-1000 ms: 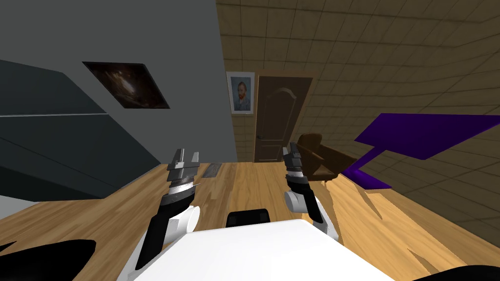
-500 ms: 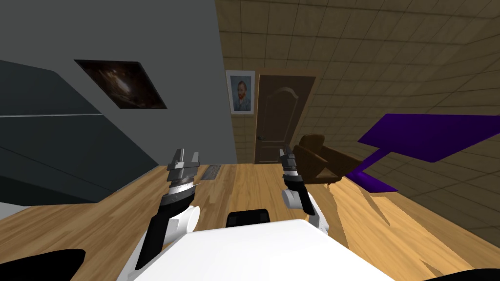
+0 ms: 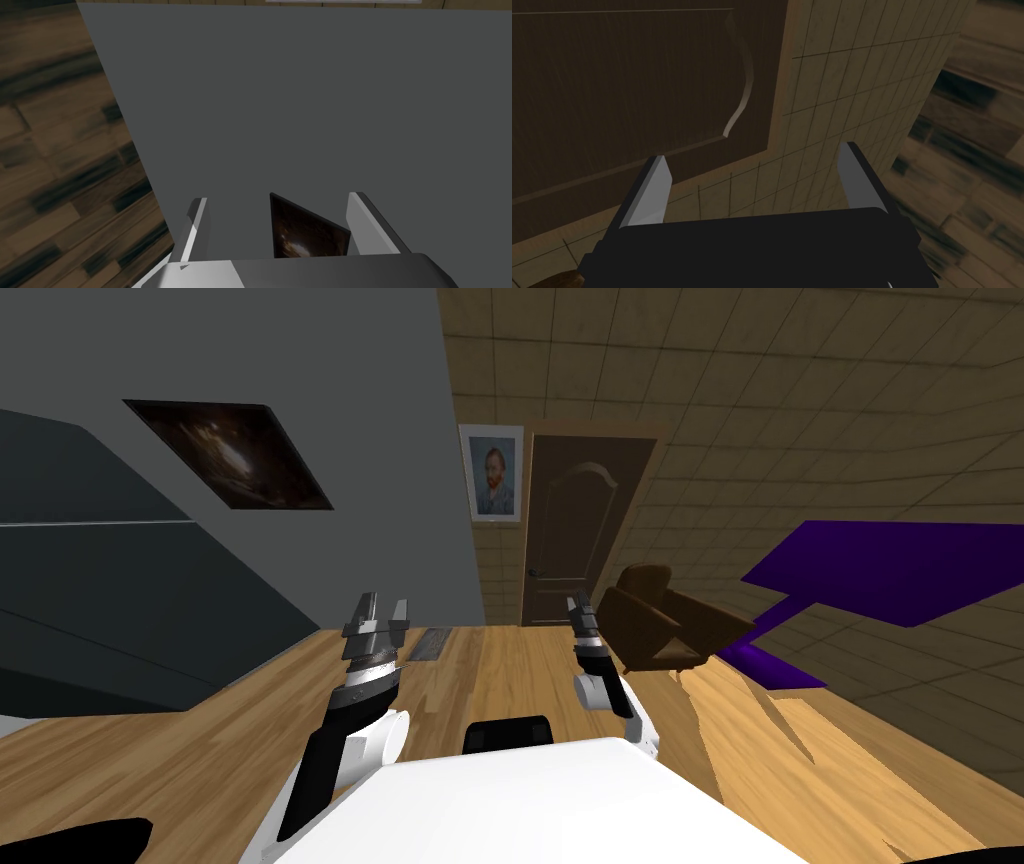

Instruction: Pull the door open

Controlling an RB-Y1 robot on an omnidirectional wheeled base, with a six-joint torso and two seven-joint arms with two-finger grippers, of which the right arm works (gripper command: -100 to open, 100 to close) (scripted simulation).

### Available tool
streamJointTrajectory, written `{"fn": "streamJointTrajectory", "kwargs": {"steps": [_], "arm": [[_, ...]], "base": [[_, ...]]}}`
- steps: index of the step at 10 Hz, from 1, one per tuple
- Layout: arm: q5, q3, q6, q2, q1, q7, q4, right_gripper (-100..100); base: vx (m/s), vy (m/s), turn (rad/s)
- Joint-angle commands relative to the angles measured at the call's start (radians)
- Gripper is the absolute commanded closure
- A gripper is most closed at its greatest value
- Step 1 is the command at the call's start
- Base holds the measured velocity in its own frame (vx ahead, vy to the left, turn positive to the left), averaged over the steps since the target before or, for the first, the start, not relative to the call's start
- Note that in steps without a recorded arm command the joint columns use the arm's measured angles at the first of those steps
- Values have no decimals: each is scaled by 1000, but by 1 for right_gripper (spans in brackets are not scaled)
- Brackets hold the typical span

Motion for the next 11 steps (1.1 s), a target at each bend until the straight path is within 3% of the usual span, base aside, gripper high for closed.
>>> {"fn": "streamJointTrajectory", "kwargs": {"steps": [1, 4, 5, 10, 11], "arm": [[-3, -2, -9, -7, -23, -5, 50, -100], [-9, -3, -24, -20, -60, -14, 136, -100], [-9, -3, -24, -20, -60, -14, 139, -100], [-19, -6, -53, -42, -127, -30, 286, -100], [-19, -6, -53, -42, -127, -30, 297, -100]], "base": [[89, 1, 3], [97, -1, 1], [72, -5, 4], [89, -6, 1], [55, -1, 3]]}}
